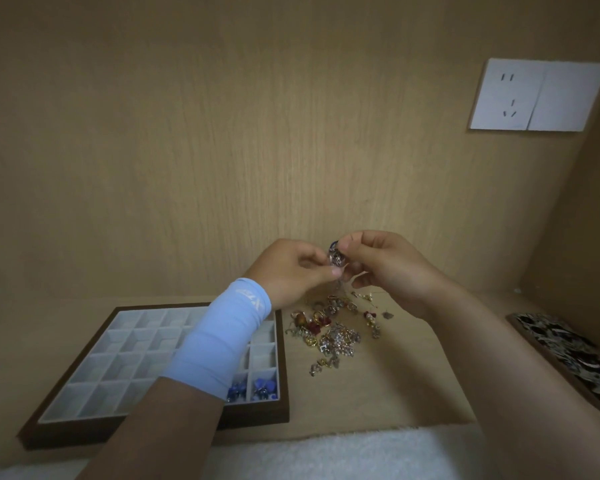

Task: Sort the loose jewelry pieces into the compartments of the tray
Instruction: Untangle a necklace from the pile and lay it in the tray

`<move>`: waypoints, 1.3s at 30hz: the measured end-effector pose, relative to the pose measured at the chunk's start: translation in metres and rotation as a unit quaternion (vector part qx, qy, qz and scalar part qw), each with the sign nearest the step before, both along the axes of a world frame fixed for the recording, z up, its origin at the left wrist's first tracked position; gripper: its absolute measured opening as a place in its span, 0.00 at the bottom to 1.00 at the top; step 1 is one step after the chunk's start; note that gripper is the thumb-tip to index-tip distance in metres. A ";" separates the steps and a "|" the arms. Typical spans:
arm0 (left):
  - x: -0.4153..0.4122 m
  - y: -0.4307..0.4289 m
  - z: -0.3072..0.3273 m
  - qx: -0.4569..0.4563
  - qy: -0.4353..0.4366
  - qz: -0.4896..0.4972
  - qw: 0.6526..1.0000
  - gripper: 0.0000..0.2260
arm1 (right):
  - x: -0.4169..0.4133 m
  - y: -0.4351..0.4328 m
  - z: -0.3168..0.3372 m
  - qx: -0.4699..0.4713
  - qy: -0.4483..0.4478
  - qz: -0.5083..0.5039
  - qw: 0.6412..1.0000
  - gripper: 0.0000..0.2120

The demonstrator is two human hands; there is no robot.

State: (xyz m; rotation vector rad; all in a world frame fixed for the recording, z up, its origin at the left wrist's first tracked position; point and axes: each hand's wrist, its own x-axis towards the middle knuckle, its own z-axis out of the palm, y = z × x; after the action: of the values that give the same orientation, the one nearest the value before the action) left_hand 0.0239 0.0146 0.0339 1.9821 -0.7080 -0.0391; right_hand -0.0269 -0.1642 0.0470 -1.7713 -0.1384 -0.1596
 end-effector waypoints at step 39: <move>0.017 0.034 0.008 0.039 0.079 0.233 0.968 0.11 | -0.009 0.011 0.024 -0.036 -0.076 -0.167 0.982 0.16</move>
State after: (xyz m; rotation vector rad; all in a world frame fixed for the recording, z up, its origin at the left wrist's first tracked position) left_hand 0.0414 0.0491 0.0424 2.1474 -0.1287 0.0586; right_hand -0.0355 -0.1529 0.0705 -1.8432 0.0468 -0.5391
